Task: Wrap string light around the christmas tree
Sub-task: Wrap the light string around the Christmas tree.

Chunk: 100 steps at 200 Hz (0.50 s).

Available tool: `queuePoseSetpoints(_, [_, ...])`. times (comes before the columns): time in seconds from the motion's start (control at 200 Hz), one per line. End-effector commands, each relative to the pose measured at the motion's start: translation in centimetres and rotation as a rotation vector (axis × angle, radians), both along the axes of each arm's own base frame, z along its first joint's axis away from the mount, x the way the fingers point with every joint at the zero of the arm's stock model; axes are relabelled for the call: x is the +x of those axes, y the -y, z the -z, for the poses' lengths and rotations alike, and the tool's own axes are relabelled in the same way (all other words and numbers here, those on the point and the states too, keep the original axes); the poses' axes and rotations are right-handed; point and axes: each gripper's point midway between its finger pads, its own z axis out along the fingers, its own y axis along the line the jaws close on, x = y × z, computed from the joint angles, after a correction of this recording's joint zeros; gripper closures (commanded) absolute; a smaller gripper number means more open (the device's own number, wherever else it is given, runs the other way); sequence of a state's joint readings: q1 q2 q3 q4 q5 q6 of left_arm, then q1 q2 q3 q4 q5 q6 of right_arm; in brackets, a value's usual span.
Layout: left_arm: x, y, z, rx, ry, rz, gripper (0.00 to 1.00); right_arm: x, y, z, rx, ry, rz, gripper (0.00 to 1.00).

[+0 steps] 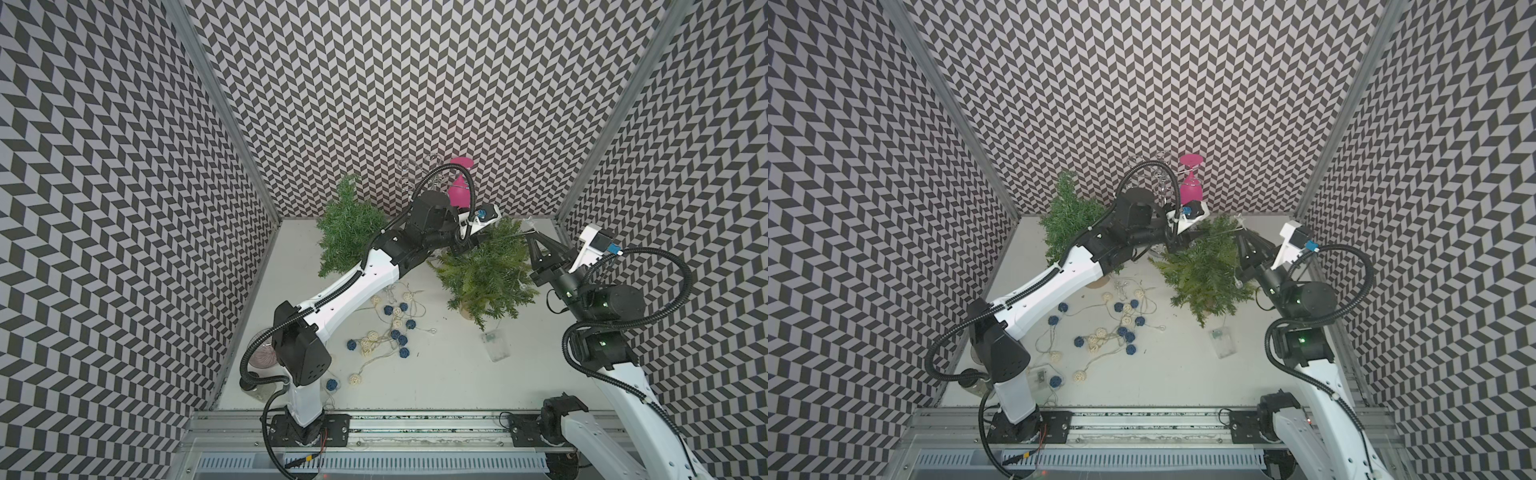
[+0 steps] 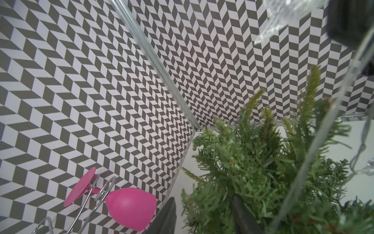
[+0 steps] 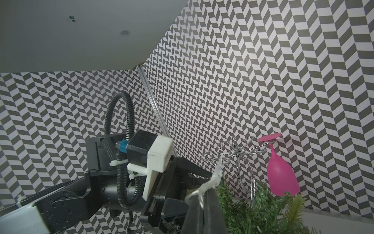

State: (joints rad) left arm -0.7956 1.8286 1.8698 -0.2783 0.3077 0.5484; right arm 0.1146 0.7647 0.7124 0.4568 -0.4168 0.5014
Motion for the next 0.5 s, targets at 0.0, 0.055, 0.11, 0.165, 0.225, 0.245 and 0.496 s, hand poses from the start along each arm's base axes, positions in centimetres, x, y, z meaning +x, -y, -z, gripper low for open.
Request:
queuePoseSetpoints(0.0, [-0.8, -1.2, -1.2, -0.029, 0.017, 0.012, 0.40, -0.6, 0.2, -1.8, 0.009, 0.054, 0.001, 1.00])
queuePoseSetpoints(0.055, [-1.3, -2.1, -2.8, -0.086, 0.031, 0.011, 0.31, -0.4, 0.2, -1.6, 0.009, 0.047, 0.006, 1.00])
queuePoseSetpoints(0.11, [-2.1, -3.0, -4.6, -0.140, 0.053, 0.019, 0.25, -0.4, 0.3, -1.3, 0.010, 0.042, 0.013, 1.00])
queuePoseSetpoints(0.165, [-3.1, -3.7, -6.2, -0.181, 0.067, 0.036, 0.20, -0.3, 0.4, -1.1, 0.011, 0.038, 0.020, 1.00])
queuePoseSetpoints(0.225, [-4.6, -3.8, -6.6, -0.179, 0.080, 0.097, 0.20, -0.2, 0.5, -1.1, 0.012, 0.038, 0.021, 1.00])
queuePoseSetpoints(0.245, [-4.9, -3.7, -6.6, -0.174, 0.081, 0.106, 0.19, -0.2, 0.4, -1.1, 0.011, 0.038, 0.019, 1.00])
queuePoseSetpoints(0.496, [-2.9, -1.6, -3.5, -0.061, 0.065, 0.025, 0.22, -0.3, 0.2, -1.5, 0.012, 0.037, 0.004, 1.00])
